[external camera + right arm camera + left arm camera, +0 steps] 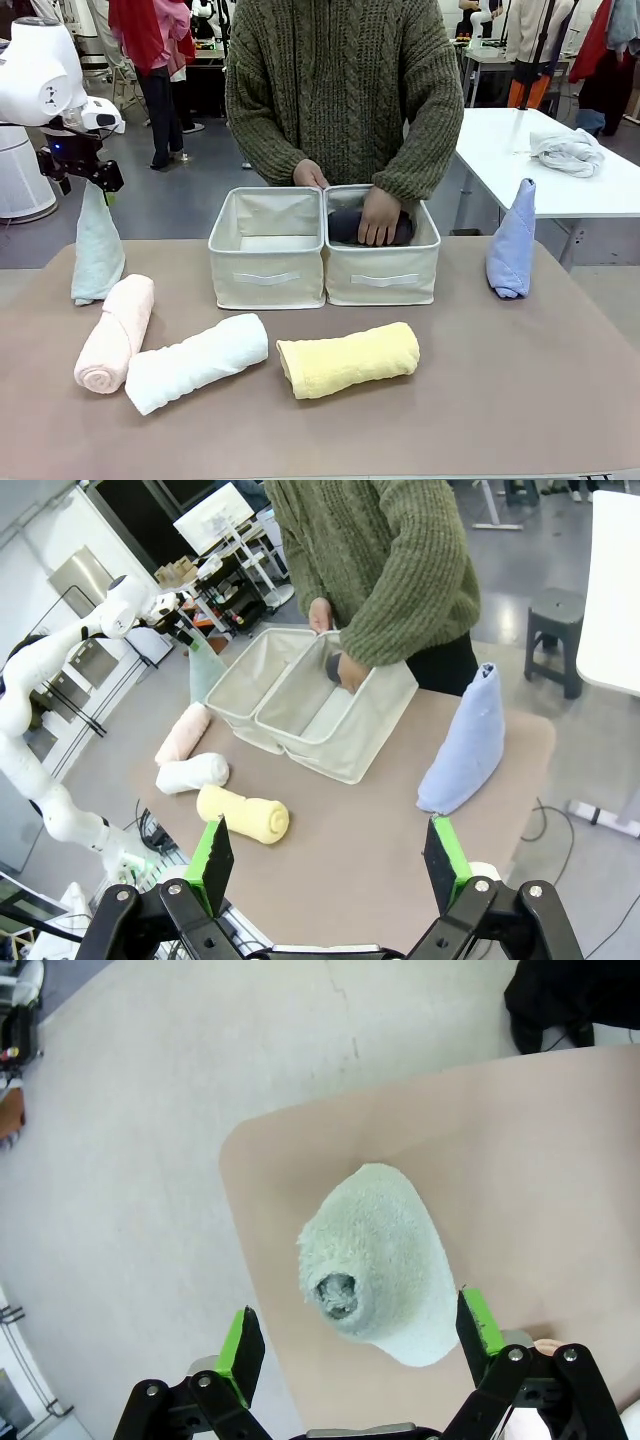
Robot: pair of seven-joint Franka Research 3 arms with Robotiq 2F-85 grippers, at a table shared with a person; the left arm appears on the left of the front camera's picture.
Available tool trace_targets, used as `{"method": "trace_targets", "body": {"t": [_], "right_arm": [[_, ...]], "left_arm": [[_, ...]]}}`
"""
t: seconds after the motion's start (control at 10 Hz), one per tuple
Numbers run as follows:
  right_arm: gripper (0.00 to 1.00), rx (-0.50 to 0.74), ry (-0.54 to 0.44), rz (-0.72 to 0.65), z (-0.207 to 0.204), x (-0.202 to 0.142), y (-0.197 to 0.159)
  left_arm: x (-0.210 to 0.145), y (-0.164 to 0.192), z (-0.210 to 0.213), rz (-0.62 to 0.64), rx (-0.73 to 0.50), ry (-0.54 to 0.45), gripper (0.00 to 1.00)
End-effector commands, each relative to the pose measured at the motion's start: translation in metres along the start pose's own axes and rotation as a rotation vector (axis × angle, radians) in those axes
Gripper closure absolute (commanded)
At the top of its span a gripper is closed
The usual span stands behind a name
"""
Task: Sort the towels based on their folding style.
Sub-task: Pick up one triangle-folded towel and place it in the left Fabric basket.
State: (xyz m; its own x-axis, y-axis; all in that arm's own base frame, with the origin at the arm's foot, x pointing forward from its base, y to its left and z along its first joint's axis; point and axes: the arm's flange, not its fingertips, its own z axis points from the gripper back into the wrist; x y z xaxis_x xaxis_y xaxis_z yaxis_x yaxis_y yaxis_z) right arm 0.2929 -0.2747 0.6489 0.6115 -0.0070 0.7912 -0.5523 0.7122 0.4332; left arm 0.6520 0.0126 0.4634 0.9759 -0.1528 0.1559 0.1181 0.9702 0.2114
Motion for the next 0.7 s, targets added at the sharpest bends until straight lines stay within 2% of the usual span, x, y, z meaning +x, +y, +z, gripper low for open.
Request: {"method": "trace_targets", "body": {"t": [0.0,0.2,0.3,0.4,0.5,0.6], "right_arm": [[0.0,0.015,-0.014,0.016,0.0,0.001,-0.001],[0.0,0.015,-0.014,0.016,0.0,0.001,-0.001],[0.0,0.015,-0.014,0.016,0.0,0.001,-0.001],[0.0,0.015,-0.014,0.016,0.0,0.001,-0.001],[0.0,0.015,-0.014,0.016,0.0,0.001,-0.001],[0.0,0.015,-0.014,0.016,0.0,0.001,-0.001]], "left_arm": [[0.016,-0.001,-0.003,0.032,0.028,0.003,0.0],[0.024,0.001,-0.011,0.032,0.046,-0.008,0.0],[0.025,0.002,-0.013,0.047,0.041,-0.033,0.09],[0.024,0.002,-0.013,0.039,0.05,-0.038,0.52],[0.024,0.003,-0.011,0.039,0.057,-0.037,0.62],[0.024,0.004,-0.01,0.037,0.057,-0.03,1.0]]}}
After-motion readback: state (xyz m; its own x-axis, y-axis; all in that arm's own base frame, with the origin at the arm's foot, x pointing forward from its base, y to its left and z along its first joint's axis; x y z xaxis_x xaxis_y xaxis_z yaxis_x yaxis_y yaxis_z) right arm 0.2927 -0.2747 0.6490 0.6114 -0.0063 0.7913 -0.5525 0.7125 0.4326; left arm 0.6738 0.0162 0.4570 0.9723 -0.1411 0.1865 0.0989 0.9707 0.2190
